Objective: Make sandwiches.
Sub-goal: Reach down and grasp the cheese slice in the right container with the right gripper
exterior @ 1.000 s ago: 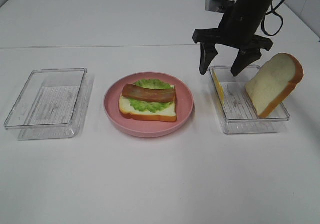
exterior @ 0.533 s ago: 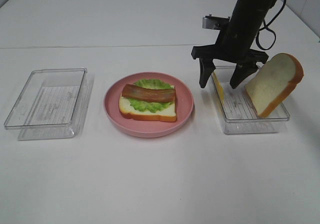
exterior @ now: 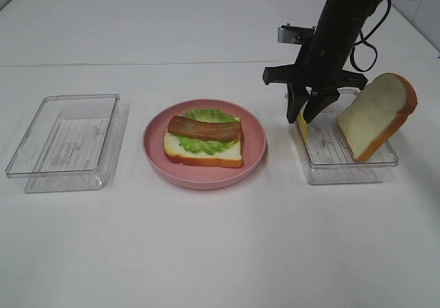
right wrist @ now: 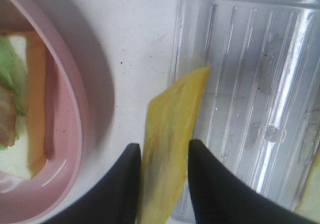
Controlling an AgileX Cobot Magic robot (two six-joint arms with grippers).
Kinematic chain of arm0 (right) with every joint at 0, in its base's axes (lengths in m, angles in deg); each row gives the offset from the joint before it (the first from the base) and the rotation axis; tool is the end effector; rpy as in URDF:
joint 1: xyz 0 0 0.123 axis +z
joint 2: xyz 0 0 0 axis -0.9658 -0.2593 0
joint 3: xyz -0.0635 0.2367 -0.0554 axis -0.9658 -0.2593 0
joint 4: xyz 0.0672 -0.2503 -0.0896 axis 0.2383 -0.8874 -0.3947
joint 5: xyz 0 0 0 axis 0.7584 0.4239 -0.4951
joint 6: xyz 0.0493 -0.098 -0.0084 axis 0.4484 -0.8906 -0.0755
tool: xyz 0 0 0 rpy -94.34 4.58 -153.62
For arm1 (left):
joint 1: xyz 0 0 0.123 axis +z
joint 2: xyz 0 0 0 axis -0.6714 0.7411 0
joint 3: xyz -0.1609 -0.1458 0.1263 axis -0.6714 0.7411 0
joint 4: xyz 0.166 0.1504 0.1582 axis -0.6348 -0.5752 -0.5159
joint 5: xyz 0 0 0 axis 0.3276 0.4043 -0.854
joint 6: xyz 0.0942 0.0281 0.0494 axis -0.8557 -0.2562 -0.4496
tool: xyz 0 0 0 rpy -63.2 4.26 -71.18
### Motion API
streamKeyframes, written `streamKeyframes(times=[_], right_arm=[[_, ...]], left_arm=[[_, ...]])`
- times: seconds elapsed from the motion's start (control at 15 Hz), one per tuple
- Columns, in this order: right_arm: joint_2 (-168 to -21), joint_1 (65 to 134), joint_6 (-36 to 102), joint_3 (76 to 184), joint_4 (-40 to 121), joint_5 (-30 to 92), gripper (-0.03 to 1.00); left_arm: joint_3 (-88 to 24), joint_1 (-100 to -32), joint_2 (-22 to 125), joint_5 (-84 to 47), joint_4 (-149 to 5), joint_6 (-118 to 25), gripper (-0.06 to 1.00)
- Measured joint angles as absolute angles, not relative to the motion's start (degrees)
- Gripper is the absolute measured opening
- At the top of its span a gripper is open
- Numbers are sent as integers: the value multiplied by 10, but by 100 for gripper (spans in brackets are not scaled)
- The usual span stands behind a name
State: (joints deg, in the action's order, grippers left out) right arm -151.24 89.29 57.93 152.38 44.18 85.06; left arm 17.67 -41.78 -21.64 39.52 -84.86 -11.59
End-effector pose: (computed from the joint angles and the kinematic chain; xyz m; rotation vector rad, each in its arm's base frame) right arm 0.4399 0.1327 0.0973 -0.1929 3.0639 0.2987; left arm 0.0619 -0.0005 0.2833 -0.0188 2.0453 -0.0153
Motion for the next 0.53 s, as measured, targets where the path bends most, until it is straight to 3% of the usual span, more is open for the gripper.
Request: streamKeyframes(times=[0.27,0.4,0.53], right_arm=[[-1512,893,580,1524,442,850,28],[-1512,893,581,1524,442,851,6],[-1513,893,585,1524,442,860,2]], left_arm=[[177,-418,-216,395,-849,-116,96],[177,-418,-216,395,-849,-116,96],[177,-418,-216,395,-849,-116,96]])
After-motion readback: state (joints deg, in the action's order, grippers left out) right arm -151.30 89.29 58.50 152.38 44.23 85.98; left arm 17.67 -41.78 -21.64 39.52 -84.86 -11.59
